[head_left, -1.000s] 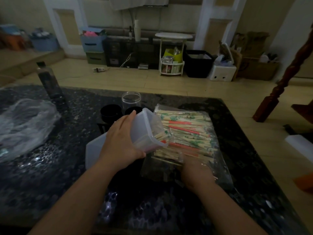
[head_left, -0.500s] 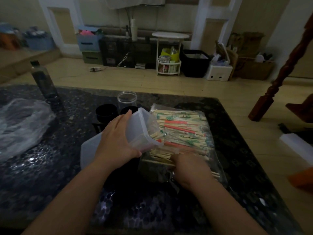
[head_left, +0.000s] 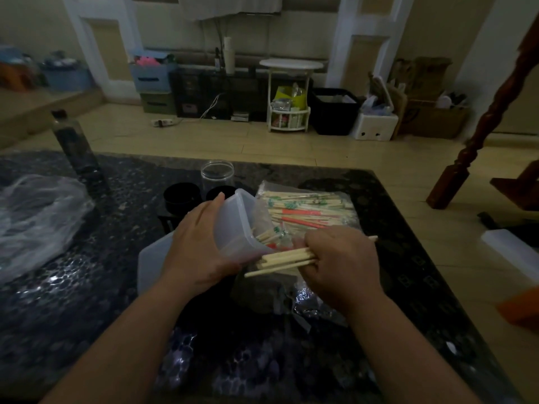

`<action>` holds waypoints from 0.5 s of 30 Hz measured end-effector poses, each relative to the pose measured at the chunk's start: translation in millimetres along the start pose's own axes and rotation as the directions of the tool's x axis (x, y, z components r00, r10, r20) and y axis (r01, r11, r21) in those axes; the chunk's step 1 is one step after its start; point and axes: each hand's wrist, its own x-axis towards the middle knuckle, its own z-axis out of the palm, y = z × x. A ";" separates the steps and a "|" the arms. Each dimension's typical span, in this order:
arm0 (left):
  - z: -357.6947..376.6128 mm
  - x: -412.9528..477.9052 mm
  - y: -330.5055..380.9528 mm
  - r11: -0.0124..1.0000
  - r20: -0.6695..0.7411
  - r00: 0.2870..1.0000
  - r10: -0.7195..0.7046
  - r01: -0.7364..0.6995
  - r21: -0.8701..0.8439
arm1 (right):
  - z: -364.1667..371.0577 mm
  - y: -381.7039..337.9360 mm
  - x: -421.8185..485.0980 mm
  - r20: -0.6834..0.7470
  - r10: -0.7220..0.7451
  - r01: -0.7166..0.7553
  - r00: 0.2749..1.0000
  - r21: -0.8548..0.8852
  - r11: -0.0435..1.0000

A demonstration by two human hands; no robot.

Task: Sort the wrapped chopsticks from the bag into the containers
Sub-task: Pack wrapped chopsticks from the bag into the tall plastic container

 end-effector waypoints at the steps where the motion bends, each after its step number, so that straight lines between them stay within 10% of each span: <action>1: 0.1 -0.1 0.7 1.000 0.002 1.000 0.003 -0.003 -0.003 | 5.2 2.2 -1.7 -0.056 -0.012 0.014 0.998 0.034 0.999; 8: 0.0 -0.7 -2.1 0.999 -0.017 0.999 0.032 -0.032 0.033 | 15.1 -0.1 -0.5 -0.148 0.196 -0.168 0.969 0.181 0.969; 15: -0.1 -0.1 -0.4 0.997 -0.013 1.000 0.025 -0.024 0.077 | 14.5 2.6 12.3 -0.041 0.557 -0.378 0.829 0.693 0.614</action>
